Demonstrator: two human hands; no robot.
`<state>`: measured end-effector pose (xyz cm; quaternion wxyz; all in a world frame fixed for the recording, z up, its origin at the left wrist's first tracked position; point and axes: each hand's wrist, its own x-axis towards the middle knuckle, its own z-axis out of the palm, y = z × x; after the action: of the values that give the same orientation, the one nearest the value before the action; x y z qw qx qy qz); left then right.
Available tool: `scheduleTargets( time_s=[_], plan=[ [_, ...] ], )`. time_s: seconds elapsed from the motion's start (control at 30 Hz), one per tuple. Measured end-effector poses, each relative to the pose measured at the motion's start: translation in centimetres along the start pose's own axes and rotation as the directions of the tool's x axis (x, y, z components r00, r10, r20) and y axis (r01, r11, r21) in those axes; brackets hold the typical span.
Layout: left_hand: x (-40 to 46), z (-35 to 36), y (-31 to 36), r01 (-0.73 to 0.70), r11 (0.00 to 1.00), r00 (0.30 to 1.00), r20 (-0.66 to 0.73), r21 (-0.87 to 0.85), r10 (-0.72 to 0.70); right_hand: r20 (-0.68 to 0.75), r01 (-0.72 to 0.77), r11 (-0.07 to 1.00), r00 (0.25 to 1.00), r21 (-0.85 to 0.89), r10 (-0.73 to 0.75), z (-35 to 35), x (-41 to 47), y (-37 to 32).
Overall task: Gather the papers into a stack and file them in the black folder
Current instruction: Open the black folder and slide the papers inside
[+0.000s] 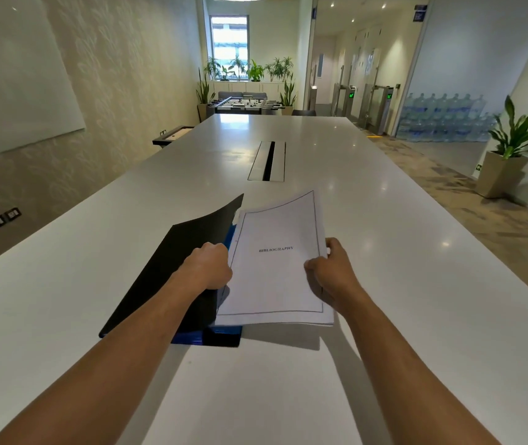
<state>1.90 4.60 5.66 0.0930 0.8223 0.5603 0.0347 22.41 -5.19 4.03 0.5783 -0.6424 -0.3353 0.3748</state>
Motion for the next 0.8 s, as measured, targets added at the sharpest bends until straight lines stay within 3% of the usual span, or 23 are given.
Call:
scheduleTargets(
  time_s=[0.37,0.47,0.6,0.8],
  plan=[
    [-1.5,1.0,4.5,-0.075,0.996,0.997,0.024,0.057,0.074,-0.001,-0.004,0.972,1.000,-0.236,0.004,3.6,0.3,1.2],
    [-1.7,1.0,5.1,-0.087,0.994,0.996,0.014,0.062,0.086,0.002,-0.026,0.971,1.000,-0.236,0.027,3.2,0.6,0.7],
    [-1.6,0.1,4.9,-0.092,0.995,0.996,-0.006,0.023,0.093,0.028,-0.113,0.988,0.993,-0.104,0.116,0.9,1.5,-1.0],
    [-1.9,0.0,6.6,-0.117,0.993,0.993,0.004,-0.002,0.117,0.004,-0.120,0.961,0.992,-0.248,0.124,2.9,0.7,-0.9]
  ],
)
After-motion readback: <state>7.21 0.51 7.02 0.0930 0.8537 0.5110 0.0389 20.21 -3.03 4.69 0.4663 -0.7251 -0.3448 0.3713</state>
